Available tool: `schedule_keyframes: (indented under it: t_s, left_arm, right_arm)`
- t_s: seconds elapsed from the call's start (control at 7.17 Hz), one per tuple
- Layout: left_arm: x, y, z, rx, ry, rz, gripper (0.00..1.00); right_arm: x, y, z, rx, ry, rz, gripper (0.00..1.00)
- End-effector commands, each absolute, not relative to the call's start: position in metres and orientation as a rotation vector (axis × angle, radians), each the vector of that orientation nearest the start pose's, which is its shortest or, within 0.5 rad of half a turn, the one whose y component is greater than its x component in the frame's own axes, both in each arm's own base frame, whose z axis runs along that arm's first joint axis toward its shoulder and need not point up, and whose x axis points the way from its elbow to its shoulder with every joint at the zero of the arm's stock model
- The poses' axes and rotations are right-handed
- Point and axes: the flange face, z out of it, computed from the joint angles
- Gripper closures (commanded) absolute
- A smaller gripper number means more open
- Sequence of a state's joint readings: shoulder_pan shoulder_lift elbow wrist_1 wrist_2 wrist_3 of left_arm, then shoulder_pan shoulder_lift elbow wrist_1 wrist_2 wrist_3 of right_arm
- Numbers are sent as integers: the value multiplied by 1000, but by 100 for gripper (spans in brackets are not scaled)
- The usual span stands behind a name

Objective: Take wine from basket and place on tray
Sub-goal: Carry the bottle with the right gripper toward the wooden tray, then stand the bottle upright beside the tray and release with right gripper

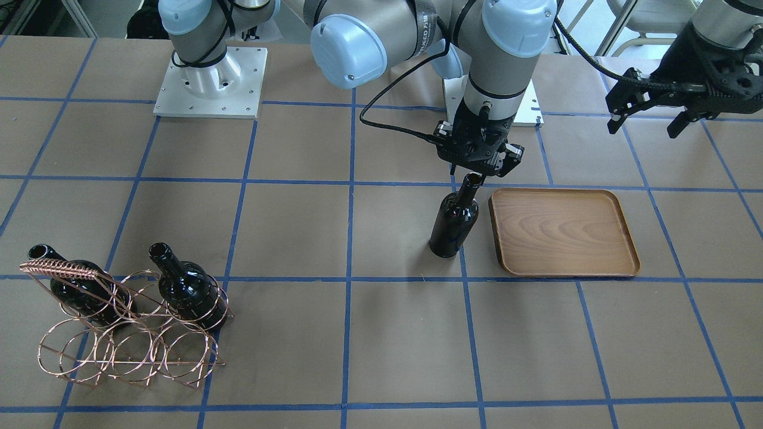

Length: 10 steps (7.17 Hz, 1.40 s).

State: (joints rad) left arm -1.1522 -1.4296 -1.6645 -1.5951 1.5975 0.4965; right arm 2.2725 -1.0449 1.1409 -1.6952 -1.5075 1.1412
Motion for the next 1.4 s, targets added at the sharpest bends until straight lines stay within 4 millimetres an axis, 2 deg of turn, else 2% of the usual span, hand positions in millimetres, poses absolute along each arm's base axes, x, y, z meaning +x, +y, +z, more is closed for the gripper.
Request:
schedule_keyframes:
  t_s: [0.0, 0.14, 0.28, 0.42, 0.56, 0.7, 0.84, 0.98, 1.12, 1.26]
  left_arm:
    - [53, -451, 504, 133, 3107, -13, 0]
    - [49, -452, 504, 136, 3109, -15, 0]
    - [38, -455, 505, 138, 3116, -26, 0]
    - [8, -456, 505, 126, 3115, -27, 0]
    - [-39, -455, 504, 110, 3113, -27, 0]
    - [-81, -454, 500, 112, 3124, -30, 0]
    - [-112, -451, 490, 186, 3125, -6, 0]
    - [-135, -453, 484, 265, 3119, -18, 0]
    - [-148, -461, 473, 292, 3119, -49, 0]
    - [-156, -470, 455, 306, 3152, -44, 0]
  right_arm:
    - [540, -449, 434, 622, 2985, 2, 0]
    - [512, -462, 445, 597, 3010, 25, 0]
    - [475, -477, 467, 573, 3010, 12, 0]
    - [419, -483, 495, 451, 3053, 28, 0]
    - [352, -487, 518, 414, 3075, 64, 0]
    - [291, -485, 527, 274, 3097, 69, 0]
    - [237, -479, 531, 167, 3107, 71, 0]
    - [201, -465, 529, 109, 3144, 65, 1]
    - [183, -448, 523, 56, 3179, 56, 1]
    - [180, -445, 524, 29, 3178, 42, 0]
